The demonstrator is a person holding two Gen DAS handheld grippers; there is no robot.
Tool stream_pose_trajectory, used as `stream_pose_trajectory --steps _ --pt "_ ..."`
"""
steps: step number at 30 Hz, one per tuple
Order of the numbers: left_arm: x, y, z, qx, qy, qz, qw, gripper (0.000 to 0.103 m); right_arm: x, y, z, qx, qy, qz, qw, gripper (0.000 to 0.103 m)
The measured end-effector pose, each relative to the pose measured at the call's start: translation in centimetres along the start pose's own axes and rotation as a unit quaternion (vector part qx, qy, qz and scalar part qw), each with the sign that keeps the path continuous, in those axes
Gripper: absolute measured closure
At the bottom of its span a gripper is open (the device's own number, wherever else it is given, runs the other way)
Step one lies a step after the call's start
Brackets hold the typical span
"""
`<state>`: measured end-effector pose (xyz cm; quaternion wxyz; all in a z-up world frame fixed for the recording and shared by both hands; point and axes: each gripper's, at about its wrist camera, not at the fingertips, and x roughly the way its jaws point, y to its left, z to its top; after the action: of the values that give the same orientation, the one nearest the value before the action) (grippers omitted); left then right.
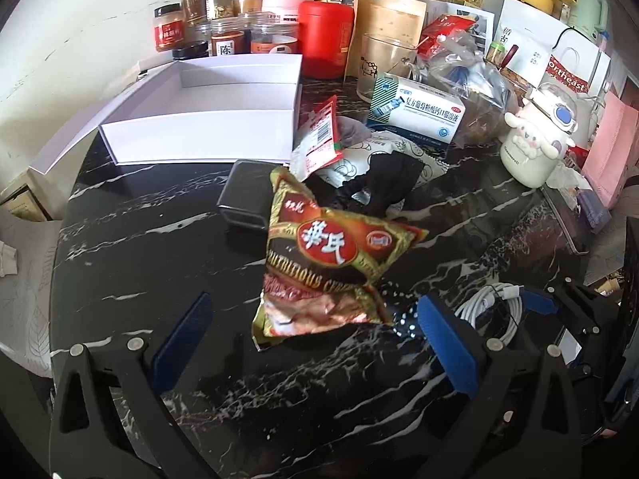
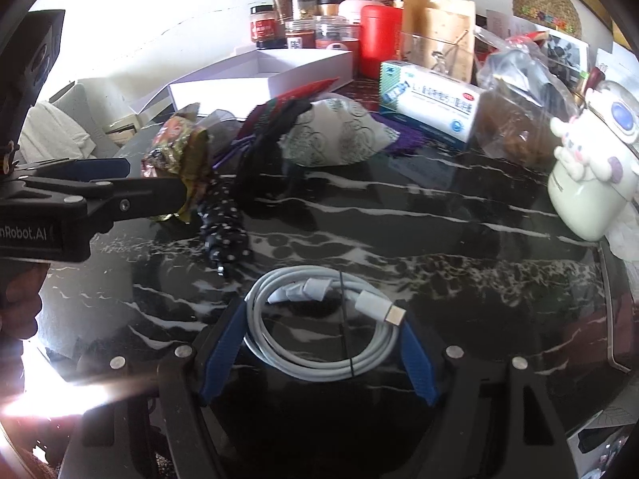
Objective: Organize objects
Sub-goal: 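Close right gripper on the white cable while left gripper grasps the cereal bag, then carry the cable and cereal bag with both grippers over the white box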
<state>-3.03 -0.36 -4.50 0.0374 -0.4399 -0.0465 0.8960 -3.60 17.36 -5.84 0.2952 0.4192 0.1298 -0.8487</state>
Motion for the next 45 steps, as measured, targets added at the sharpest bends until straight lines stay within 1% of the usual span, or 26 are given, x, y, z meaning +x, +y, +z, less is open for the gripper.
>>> stream_pose_trajectory --steps 6,11,12,13,15,16,19,21,22,26,27,28,30,33,38,45 --pt "1.9 0.3 0.7 -0.004 0.013 0.008 0.9999 0.001 0.0 -1.2 0.0 0.007 0.0 0.002 1.0 0.03" --pt "2.9 0.2 1.0 0.005 0.013 0.017 0.9998 0.001 0.0 -1.4 0.0 0.004 -0.003 0.01 1.0 0.029" --pt "3.0 0.1 1.0 0.007 0.013 0.018 0.9997 0.002 0.0 -1.3 0.0 0.003 -0.004 0.011 1.0 0.026" --pt "3.1 0.1 1.0 0.01 0.012 0.017 0.9997 0.004 0.1 -1.3 0.0 0.002 -0.004 0.012 1.0 0.022" --pt "3.4 -0.1 0.9 0.013 0.012 0.015 0.9997 0.011 0.2 -1.0 -0.1 -0.003 -0.005 0.012 1.0 0.018" --pt "3.5 -0.2 0.8 0.014 0.013 0.013 0.9997 0.013 0.2 -0.9 -0.1 -0.006 -0.005 0.011 1.0 0.017" --pt "3.7 -0.4 0.6 0.014 0.013 0.005 0.9998 0.022 0.5 -0.5 -0.2 -0.015 -0.007 0.003 1.0 0.013" --pt "3.5 -0.3 0.5 0.01 0.008 -0.008 0.9999 0.033 0.5 -0.3 -0.4 -0.019 -0.011 -0.006 1.0 0.013" --pt "3.3 -0.3 0.4 0.007 0.006 -0.012 0.9999 0.033 0.6 -0.3 -0.4 -0.017 -0.013 -0.006 1.0 0.012" --pt "2.6 0.3 0.3 -0.002 -0.002 -0.011 0.9999 0.038 0.5 -0.4 -0.4 -0.015 -0.017 -0.009 1.0 0.013" --pt "2.4 0.5 0.2 -0.006 -0.004 -0.013 0.9999 0.04 0.5 -0.4 -0.5 -0.014 -0.019 -0.011 1.0 0.019" --pt "2.2 0.7 0.2 -0.011 -0.005 -0.016 0.9998 0.04 0.4 -0.4 -0.5 -0.015 -0.023 -0.01 1.0 0.022" --pt "1.9 1.2 0.0 -0.019 -0.005 -0.02 0.9996 0.041 0.4 -0.4 -0.4 -0.017 -0.022 -0.009 1.0 0.023" --pt "1.5 1.6 -0.4 -0.027 -0.007 -0.024 0.9993 0.045 0.3 -0.5 -0.5 -0.018 -0.023 -0.007 1.0 0.024" --pt "0.3 1.8 -0.8 -0.028 -0.013 -0.024 0.9992 0.046 0.2 -0.7 -0.5 -0.012 -0.023 0.003 1.0 0.025" --pt "-1.9 1.7 -0.4 -0.028 -0.027 -0.015 0.9991 0.046 -0.5 -0.7 0.0 -0.012 -0.029 0.017 0.999 0.026"
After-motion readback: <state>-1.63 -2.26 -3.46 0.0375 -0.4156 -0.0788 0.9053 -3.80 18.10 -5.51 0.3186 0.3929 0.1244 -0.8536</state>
